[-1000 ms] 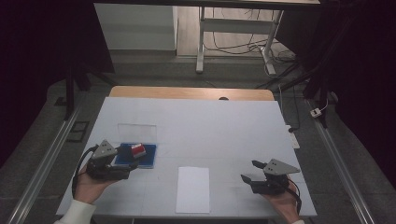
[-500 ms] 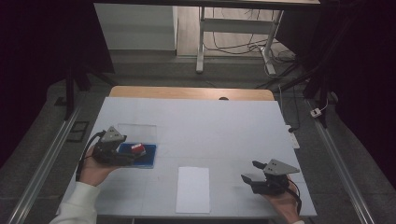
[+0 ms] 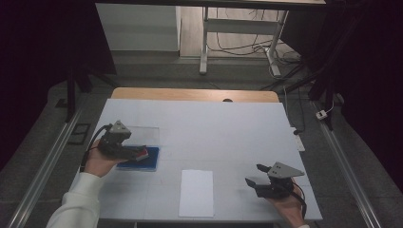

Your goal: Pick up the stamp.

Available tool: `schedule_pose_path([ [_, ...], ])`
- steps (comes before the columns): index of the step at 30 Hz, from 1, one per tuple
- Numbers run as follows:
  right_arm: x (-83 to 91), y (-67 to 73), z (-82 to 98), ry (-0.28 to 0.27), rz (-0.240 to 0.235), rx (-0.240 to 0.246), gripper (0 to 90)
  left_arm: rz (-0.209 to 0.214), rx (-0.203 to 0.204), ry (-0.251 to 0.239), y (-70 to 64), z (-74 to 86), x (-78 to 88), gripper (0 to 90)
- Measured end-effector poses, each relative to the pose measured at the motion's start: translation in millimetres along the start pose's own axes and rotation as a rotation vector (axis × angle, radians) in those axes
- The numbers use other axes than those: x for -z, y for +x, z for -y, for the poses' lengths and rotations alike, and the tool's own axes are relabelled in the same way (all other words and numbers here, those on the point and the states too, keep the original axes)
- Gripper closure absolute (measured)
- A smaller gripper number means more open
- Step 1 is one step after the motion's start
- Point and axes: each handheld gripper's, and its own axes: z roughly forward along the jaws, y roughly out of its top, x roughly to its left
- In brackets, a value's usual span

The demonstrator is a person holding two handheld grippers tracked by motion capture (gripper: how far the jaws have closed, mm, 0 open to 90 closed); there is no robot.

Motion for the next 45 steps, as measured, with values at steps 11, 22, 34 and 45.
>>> schedule_pose_path([
  [11, -1.0, 0.4, 0.8, 0.011, 0.000, -0.003, 29.5, 0.062, -0.092, 0.078, -0.5, -0.6, -18.5, 33.8],
  [22, -1.7, 0.0, 1.4, 0.013, -0.004, -0.002, 29.8, 0.102, -0.115, 0.123, 7.0, 2.2, -28.0, 49.1],
  [34, -1.9, -0.9, 2.2, 0.010, 0.006, -0.006, 30.0, 0.132, -0.132, 0.138, 10.3, 3.8, -31.6, 64.9],
  [45, -1.2, -1.2, 2.4, 0.010, 0.008, -0.005, 30.3, 0.128, -0.142, 0.143, 11.7, 5.2, -31.0, 70.6],
])
